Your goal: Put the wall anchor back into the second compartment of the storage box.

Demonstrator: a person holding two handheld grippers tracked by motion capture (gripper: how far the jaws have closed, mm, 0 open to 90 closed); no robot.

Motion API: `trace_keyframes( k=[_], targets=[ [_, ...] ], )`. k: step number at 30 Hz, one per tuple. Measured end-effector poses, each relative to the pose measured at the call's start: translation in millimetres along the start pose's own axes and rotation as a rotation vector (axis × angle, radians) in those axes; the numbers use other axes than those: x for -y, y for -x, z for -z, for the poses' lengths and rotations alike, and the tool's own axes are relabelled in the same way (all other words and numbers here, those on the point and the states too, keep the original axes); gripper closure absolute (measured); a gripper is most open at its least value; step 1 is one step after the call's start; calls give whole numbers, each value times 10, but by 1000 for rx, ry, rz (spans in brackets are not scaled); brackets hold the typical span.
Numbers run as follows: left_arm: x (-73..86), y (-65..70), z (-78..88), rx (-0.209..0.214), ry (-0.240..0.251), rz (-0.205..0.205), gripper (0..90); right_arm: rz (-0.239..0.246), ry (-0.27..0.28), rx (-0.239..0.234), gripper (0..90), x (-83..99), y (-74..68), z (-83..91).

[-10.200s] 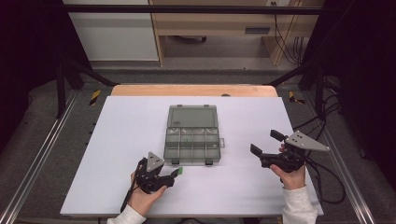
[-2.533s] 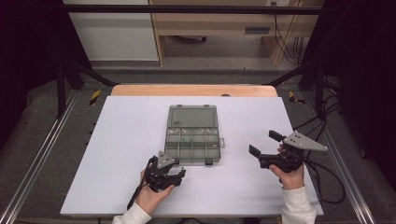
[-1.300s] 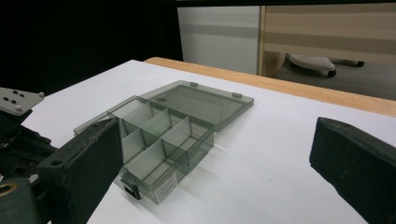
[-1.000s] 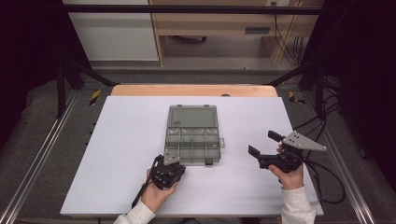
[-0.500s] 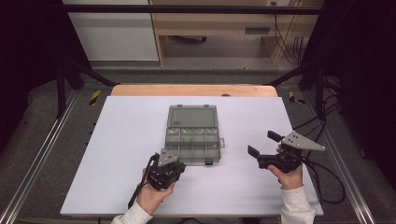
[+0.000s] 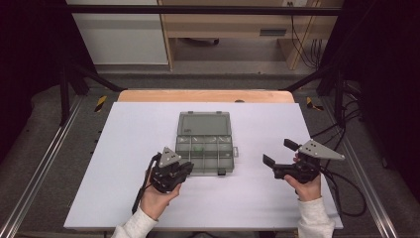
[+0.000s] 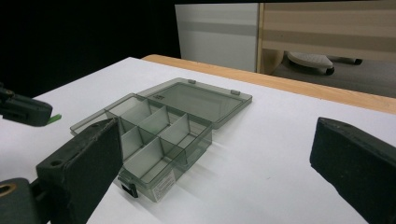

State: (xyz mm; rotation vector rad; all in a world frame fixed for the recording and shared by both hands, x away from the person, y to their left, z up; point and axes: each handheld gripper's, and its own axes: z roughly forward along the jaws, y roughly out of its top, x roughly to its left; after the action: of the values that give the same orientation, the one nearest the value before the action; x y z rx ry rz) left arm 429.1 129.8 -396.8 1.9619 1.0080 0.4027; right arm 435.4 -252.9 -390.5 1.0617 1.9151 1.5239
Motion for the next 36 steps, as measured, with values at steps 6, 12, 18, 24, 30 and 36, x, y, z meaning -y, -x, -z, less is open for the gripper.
trace_keyframes(
  k=[6,12,18,24,30,36],
  targets=[
    [-110,-14,-52,-5,14,-8,841,3,3,-1,30,0,14,9],
    [-236,-80,-159,-16,23,2,841,2,3,-2,30,0,12,9],
    [-310,-167,-290,-27,26,13,841,0,-1,0,29,1,9,3],
    [-377,-235,-411,-32,26,19,841,-2,-1,0,29,2,7,-1],
    [-421,-310,-532,-40,15,28,841,2,0,0,29,0,11,1],
    [-414,-376,-657,-59,-5,22,841,0,0,-1,29,-1,11,2]
  ],
)
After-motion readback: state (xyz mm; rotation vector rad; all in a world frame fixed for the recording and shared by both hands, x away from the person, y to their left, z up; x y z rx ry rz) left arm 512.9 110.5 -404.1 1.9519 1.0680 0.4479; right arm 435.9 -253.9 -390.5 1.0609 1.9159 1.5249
